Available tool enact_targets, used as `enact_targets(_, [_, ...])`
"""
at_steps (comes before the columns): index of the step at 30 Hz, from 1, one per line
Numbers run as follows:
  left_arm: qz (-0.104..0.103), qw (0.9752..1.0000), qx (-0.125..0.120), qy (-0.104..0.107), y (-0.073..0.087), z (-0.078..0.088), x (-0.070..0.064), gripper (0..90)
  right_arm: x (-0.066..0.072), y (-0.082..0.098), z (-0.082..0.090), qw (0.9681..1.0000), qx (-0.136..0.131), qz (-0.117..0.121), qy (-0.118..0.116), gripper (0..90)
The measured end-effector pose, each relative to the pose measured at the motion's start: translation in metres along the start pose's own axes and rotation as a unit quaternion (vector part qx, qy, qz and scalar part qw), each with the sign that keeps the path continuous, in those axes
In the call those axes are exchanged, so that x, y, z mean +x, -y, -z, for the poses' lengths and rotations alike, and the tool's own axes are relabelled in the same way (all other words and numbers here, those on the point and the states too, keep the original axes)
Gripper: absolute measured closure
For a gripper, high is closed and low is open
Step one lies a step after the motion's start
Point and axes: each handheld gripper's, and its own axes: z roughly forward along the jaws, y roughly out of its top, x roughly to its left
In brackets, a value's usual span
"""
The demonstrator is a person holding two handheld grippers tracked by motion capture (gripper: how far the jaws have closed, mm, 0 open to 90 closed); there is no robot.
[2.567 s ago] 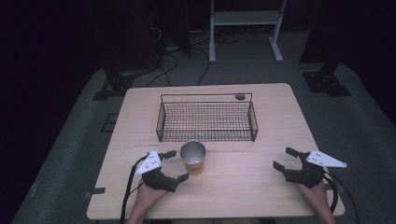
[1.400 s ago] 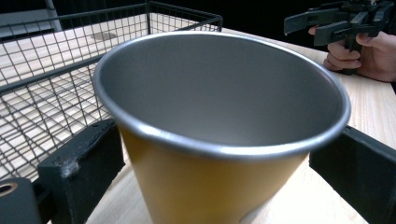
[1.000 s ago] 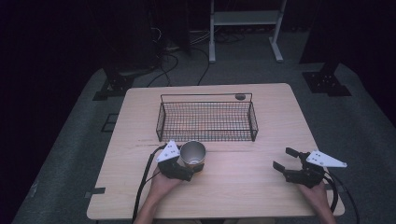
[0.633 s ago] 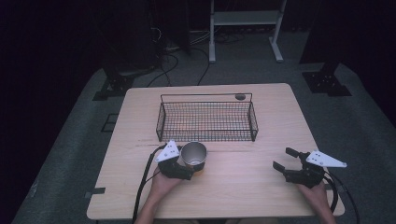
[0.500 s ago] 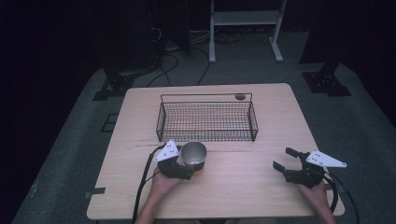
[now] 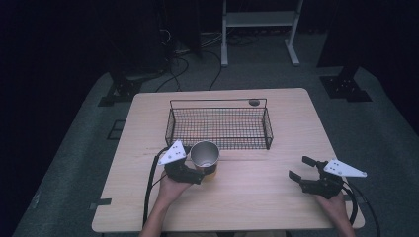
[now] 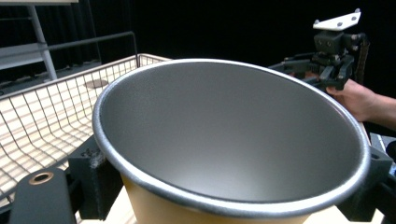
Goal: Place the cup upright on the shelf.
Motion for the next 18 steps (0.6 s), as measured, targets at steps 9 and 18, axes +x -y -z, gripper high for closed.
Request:
enact_targets(9, [0.007,0.9999,-0.007,0.003,-0.013,-0.004,0.011,12.8,0.000,0.000,0.000,1.0000,0.000,0.000,-0.001,15.6])
enact_targets(18, [0.012,0.9998,-0.013,0.009,-0.036,-0.010,0.029,12.8,0.000,0.000,0.000,1.0000,0.000,-0.001,-0.001,15.6])
